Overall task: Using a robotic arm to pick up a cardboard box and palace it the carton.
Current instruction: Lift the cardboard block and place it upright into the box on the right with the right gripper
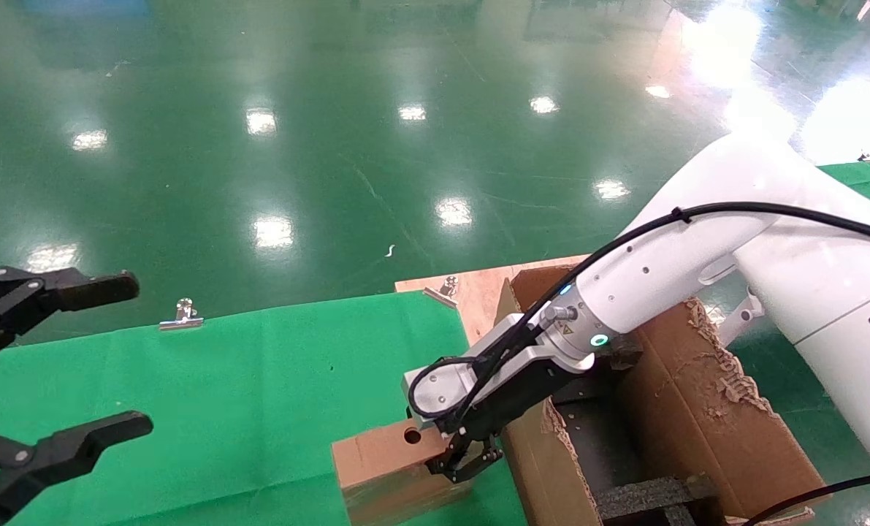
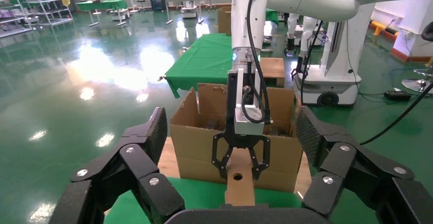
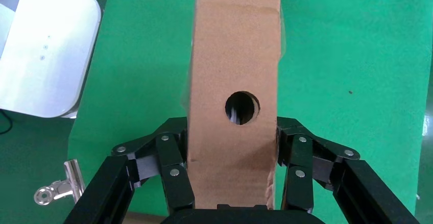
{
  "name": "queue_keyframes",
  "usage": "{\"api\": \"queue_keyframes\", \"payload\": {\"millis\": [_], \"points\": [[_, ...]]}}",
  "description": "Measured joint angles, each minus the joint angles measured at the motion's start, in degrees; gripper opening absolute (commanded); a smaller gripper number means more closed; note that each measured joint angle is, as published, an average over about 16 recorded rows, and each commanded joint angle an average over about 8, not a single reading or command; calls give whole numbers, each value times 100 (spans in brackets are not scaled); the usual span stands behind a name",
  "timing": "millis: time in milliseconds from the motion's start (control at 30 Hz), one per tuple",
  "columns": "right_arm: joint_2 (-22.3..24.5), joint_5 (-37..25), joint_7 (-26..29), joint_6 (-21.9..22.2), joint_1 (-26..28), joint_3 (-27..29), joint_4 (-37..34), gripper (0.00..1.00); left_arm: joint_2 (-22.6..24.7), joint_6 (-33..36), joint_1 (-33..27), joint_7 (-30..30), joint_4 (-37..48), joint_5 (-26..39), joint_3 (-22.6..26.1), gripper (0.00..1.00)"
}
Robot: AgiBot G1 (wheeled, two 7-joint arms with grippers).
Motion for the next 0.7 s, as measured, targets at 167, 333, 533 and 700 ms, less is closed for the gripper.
{"api": "queue_keyframes", "payload": {"millis": [167,333,533,700], "points": [[23,92,-74,-4,135,40,-130,0,0,0,0,0,0,0,0,100],[69,223,-222,-43,471,81,-376,0,0,0,0,0,0,0,0,100],[170,432,-478,-112,1146,57,-792,0,0,0,0,0,0,0,0,100],[285,631,-671,-161,1788,-88,-1131,0,0,0,0,0,0,0,0,100]]}}
